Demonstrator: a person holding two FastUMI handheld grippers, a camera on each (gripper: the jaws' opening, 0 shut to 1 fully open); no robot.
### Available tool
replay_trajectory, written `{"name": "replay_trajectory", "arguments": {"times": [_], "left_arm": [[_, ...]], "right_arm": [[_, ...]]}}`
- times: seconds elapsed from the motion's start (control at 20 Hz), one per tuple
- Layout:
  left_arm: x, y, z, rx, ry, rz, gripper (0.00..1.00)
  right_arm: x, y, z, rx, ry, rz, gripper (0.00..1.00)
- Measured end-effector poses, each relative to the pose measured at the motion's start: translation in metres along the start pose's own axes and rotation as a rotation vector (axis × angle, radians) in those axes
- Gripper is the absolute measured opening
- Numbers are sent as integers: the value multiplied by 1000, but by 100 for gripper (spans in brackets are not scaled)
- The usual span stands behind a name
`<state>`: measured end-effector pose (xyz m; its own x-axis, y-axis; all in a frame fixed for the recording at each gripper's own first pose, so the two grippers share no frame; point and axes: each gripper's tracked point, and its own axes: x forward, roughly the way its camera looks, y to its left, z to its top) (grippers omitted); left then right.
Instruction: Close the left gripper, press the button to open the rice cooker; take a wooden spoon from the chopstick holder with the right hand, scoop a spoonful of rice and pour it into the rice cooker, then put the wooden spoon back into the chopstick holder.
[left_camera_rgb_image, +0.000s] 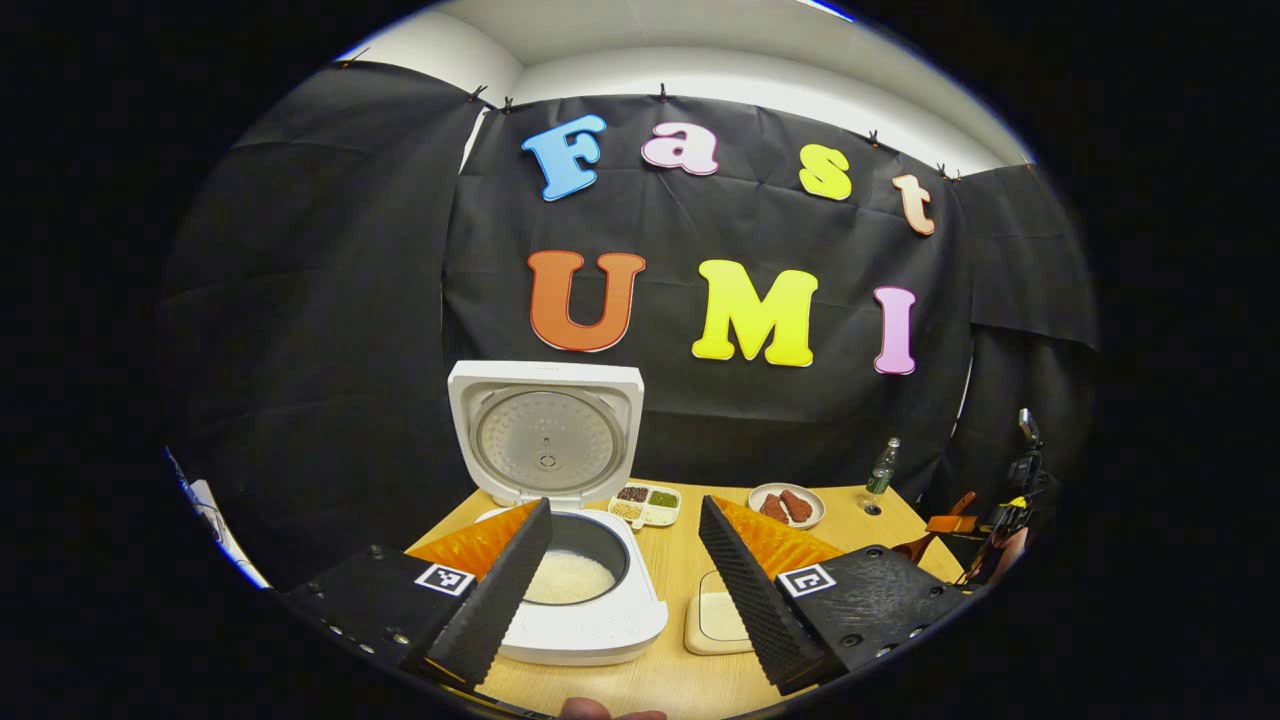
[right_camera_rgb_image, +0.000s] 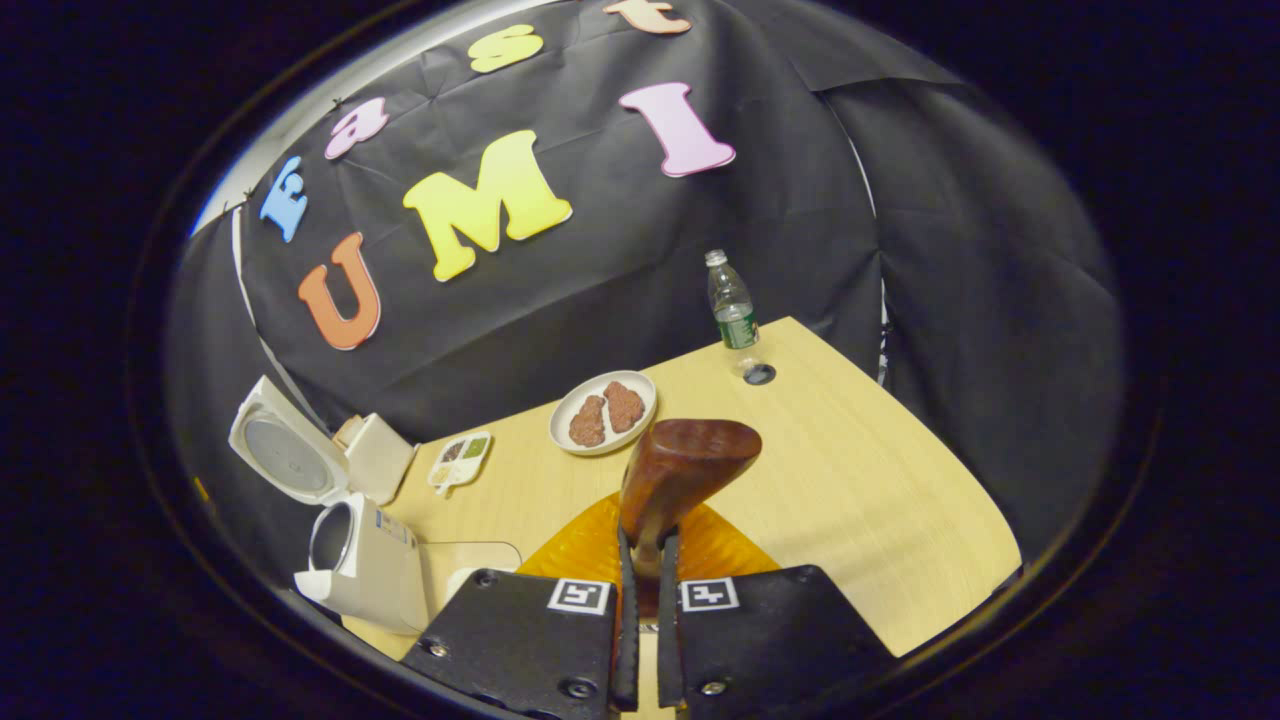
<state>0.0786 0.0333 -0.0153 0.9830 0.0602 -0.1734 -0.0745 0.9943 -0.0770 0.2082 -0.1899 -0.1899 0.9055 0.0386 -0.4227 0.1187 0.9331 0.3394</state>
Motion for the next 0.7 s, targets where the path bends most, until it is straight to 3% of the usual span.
{"name": "replay_trajectory", "arguments": {"times": [0.35,0.7], "left_arm": [[0,4,-6,18,56,47,95],[1,2,4,36,40,50,95]], "right_arm": [[38,-5,-42,-62,59,9,14],[43,-5,-44,-19,54,32,22]]}}
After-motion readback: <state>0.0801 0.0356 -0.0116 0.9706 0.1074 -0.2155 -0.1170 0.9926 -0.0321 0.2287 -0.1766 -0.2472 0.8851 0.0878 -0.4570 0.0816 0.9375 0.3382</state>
